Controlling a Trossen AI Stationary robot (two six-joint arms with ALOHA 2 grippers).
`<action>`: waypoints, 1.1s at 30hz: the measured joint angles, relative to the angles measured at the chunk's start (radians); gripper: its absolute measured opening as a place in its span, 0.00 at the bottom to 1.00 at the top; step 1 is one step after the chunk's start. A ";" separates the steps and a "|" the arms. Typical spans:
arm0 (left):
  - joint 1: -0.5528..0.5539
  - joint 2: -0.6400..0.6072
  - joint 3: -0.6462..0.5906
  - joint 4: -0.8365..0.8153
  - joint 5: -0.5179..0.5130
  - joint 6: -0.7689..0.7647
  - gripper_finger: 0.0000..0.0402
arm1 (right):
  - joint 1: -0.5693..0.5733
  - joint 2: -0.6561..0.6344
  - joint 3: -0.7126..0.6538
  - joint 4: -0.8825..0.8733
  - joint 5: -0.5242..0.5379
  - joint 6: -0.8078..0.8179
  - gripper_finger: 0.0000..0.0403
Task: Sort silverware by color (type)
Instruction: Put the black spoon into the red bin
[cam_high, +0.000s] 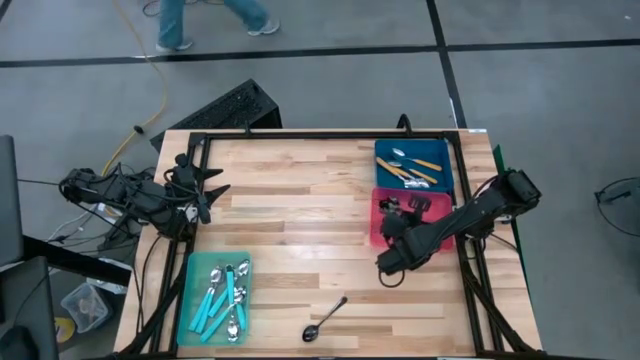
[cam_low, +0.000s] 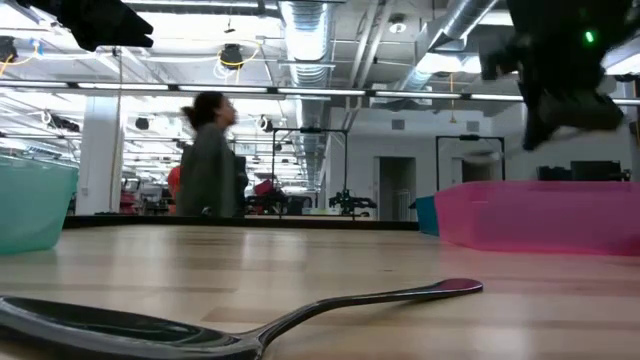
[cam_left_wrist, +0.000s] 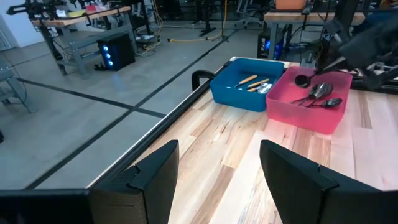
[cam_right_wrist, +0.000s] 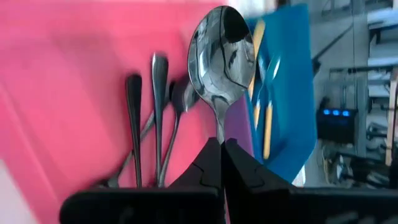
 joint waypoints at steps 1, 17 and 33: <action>0.000 0.000 0.000 0.000 0.000 0.000 0.53 | 0.000 0.000 -0.026 0.020 -0.016 0.000 0.05; 0.000 0.000 0.000 0.000 0.000 0.000 0.53 | -0.036 -0.274 -0.342 0.314 -0.167 -0.062 0.05; 0.000 0.000 0.000 0.000 0.000 0.000 0.53 | -0.171 -0.505 -0.562 0.638 -0.261 -0.192 0.05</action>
